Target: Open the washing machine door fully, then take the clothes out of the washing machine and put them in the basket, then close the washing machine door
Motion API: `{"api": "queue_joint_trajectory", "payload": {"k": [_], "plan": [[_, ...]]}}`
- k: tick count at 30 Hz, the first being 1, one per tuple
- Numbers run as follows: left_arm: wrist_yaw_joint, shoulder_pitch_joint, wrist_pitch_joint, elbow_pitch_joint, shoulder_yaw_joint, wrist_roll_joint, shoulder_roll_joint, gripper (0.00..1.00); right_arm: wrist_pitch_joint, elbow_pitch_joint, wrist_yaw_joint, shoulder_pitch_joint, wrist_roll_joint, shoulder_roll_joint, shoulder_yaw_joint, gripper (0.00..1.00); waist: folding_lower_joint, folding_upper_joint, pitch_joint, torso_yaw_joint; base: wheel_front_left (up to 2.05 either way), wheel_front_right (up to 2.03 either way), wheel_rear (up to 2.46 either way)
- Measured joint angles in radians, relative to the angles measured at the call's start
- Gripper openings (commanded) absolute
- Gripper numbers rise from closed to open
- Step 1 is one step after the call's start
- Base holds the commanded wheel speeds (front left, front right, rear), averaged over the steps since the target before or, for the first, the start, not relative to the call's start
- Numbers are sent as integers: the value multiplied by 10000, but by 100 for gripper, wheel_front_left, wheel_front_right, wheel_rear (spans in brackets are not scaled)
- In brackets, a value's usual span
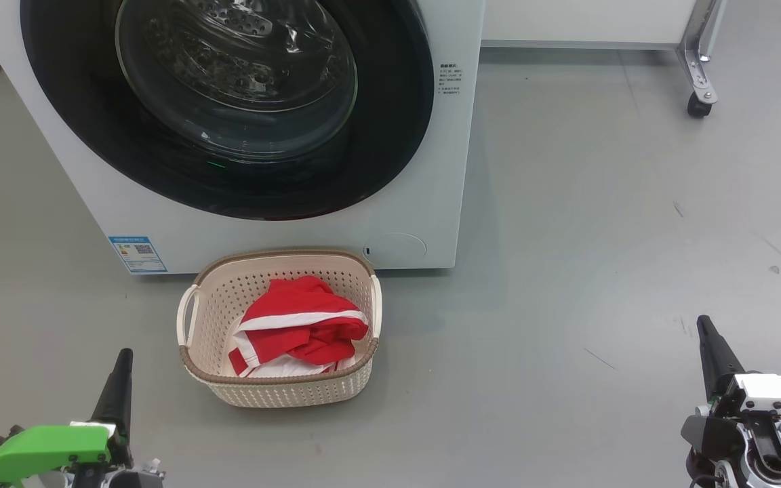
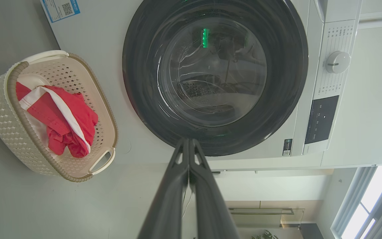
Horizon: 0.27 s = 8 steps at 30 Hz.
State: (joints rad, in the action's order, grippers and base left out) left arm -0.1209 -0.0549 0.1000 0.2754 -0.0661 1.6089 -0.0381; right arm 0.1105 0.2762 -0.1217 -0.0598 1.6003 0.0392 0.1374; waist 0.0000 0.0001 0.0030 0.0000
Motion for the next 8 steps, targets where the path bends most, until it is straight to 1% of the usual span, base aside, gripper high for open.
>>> {"api": "queue_joint_trajectory", "payload": {"k": [8], "plan": [[0, -1, 0, 0, -4, 0, 0, 0, 0, 0, 0, 0, 0, 0, 0, 0, 0, 0, 0, 0, 0, 0, 0]]}}
